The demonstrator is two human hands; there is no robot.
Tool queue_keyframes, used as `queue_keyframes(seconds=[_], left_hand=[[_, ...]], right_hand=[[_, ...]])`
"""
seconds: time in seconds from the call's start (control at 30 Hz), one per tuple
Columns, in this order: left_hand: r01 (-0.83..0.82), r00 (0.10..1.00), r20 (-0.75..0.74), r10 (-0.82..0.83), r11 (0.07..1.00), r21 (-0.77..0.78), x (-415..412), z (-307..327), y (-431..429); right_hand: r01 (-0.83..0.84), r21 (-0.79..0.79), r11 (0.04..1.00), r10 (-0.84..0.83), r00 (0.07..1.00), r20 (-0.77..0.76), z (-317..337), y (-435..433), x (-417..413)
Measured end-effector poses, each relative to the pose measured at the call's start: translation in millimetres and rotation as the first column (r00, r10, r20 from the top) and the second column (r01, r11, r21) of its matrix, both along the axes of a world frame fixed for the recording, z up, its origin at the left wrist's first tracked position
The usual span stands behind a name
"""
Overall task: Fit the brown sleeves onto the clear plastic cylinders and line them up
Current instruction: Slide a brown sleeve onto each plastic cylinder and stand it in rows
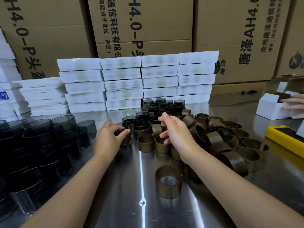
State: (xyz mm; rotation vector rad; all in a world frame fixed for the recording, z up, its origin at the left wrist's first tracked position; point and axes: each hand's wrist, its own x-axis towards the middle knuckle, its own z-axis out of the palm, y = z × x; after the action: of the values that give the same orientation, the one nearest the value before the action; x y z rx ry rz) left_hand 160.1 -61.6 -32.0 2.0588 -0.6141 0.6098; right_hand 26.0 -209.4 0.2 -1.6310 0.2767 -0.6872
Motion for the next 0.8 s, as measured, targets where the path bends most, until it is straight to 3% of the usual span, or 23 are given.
queue_keyframes(seconds=[0.17, 0.3, 0.4, 0.5, 0.63, 0.8], left_hand=[[0.007, 1.0, -0.001, -0.007, 0.998, 0.06, 3, -4, -3], [-0.144, 0.99, 0.013, 0.143, 0.985, 0.098, 2, -2, 1], [-0.146, 0.972, -0.17, 0.164, 0.983, 0.115, 5, 1, 5], [-0.045, 0.955, -0.295, 0.039, 0.999, -0.016, 5, 1, 3], [-0.037, 0.972, -0.23, 0.039, 0.999, 0.011, 7, 2, 3], [-0.267, 0.963, -0.005, 0.27, 0.954, 0.132, 7, 18, 18]], right_hand=[[0.002, -0.016, 1.0, -0.002, 1.0, -0.007, 0, 0, 0], [-0.006, -0.036, 0.999, 0.006, 1.0, -0.018, 0, 0, 0], [-0.008, -0.051, 0.999, 0.007, 1.0, -0.022, -1, 1, -1], [-0.009, -0.056, 0.998, 0.008, 1.0, -0.028, -1, 1, 0], [-0.014, -0.067, 0.998, 0.011, 0.999, -0.035, -1, 1, 0], [-0.022, -0.08, 0.997, 0.019, 0.999, -0.04, -2, 1, 1]])
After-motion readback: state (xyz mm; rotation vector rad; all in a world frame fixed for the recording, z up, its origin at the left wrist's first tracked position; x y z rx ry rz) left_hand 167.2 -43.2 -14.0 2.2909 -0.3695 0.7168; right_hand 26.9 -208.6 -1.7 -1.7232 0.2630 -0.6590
